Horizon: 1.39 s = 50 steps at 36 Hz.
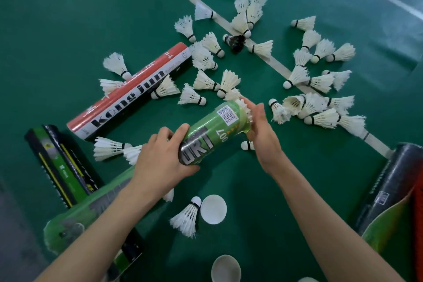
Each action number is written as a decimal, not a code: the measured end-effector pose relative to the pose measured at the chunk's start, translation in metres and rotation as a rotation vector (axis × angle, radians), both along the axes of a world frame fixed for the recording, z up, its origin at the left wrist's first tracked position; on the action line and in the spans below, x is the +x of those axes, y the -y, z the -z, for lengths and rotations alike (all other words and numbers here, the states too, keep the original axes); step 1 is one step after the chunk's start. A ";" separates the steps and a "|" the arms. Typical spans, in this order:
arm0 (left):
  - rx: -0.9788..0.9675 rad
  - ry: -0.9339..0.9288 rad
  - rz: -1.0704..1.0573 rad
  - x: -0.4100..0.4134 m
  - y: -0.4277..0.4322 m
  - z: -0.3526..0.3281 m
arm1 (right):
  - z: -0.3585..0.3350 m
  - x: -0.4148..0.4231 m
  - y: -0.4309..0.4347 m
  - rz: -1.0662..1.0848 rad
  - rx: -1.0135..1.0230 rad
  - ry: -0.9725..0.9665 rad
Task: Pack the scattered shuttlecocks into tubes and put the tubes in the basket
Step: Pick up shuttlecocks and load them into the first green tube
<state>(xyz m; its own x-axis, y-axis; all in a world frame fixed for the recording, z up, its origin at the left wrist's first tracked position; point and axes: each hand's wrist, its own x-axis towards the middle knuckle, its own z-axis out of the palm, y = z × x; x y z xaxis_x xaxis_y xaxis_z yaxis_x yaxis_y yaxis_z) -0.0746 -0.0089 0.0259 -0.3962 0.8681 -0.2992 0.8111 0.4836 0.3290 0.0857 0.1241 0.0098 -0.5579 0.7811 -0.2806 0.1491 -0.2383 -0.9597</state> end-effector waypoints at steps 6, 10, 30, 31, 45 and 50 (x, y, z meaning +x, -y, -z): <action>-0.108 -0.018 -0.090 -0.027 0.005 0.005 | 0.013 -0.043 0.001 -0.111 -0.037 0.090; -0.178 -0.010 -0.194 -0.050 0.011 0.010 | 0.017 -0.071 -0.013 -0.050 0.032 0.236; -0.212 0.044 -0.313 -0.086 0.029 0.023 | 0.059 -0.158 -0.049 -0.884 0.934 1.120; -0.211 0.045 -0.312 -0.086 0.030 0.022 | 0.060 -0.158 -0.047 -0.883 0.947 1.136; -0.217 0.031 -0.288 -0.066 0.053 0.020 | 0.034 -0.085 -0.040 -0.116 0.695 0.627; -0.215 0.009 -0.239 -0.053 0.062 0.018 | 0.026 -0.049 -0.017 0.151 0.339 0.388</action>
